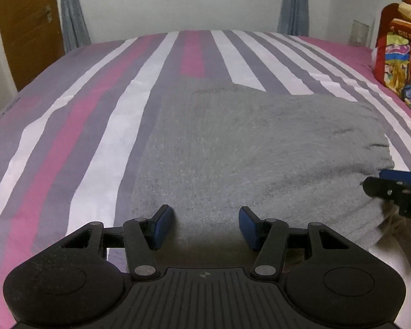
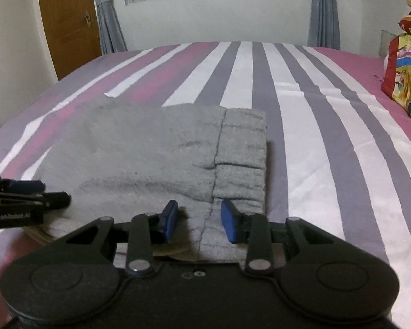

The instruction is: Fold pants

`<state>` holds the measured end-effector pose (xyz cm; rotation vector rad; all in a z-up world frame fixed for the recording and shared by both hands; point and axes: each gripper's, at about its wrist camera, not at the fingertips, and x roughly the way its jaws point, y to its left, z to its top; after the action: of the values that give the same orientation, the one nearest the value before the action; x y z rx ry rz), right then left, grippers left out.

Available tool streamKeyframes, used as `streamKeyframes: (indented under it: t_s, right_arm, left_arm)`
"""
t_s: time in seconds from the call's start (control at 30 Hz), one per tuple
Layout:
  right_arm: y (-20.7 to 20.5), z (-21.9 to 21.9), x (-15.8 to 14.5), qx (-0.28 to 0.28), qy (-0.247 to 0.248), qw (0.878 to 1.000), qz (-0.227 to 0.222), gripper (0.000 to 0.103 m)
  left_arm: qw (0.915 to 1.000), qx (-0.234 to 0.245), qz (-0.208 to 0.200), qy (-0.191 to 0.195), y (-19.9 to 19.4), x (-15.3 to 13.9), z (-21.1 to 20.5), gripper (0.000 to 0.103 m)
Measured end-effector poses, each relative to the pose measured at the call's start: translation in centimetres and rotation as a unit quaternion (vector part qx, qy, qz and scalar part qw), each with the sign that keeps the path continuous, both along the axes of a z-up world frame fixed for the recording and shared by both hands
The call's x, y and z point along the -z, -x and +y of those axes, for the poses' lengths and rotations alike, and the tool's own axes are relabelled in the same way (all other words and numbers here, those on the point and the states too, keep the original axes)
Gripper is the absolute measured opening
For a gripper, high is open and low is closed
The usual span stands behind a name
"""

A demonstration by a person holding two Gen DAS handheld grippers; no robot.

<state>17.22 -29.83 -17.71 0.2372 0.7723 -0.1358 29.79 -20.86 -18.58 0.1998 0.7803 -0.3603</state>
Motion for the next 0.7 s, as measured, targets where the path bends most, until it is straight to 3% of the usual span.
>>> streamKeyframes:
  t_s: [0.2, 0.43, 0.53, 0.6, 0.7]
  right_arm:
    - [0.0, -0.1, 0.7, 0.011, -0.005, 1.000, 0.004, 0.035]
    - [-1.7, 1.1, -0.6, -0.003, 0.041, 0.997, 0.065, 0.037]
    - [-2.3, 1.7, -1.6, -0.003, 0.050, 0.995, 0.083, 0.044]
    - [-2.2, 2.2, -2.2, -0.002, 0.047, 0.996, 0.080, 0.056]
    - [-1.3, 2.7, -3.2, 0.004, 0.040, 0.997, 0.064, 0.063]
  left_arm:
    - [0.9999, -0.007, 0.007, -0.007, 0.1, 0.0, -0.3, 0.055]
    - [0.9973, -0.022, 0.052, -0.047, -1.3, -1.3, -1.7, 0.055]
    - [0.9953, -0.027, 0.065, -0.066, -1.8, -1.7, -2.2, 0.061]
    - [0.9939, -0.039, 0.074, -0.072, -2.0, -2.0, -2.2, 0.068]
    - [0.9938, -0.045, 0.077, -0.067, -1.6, -2.4, -1.7, 0.071]
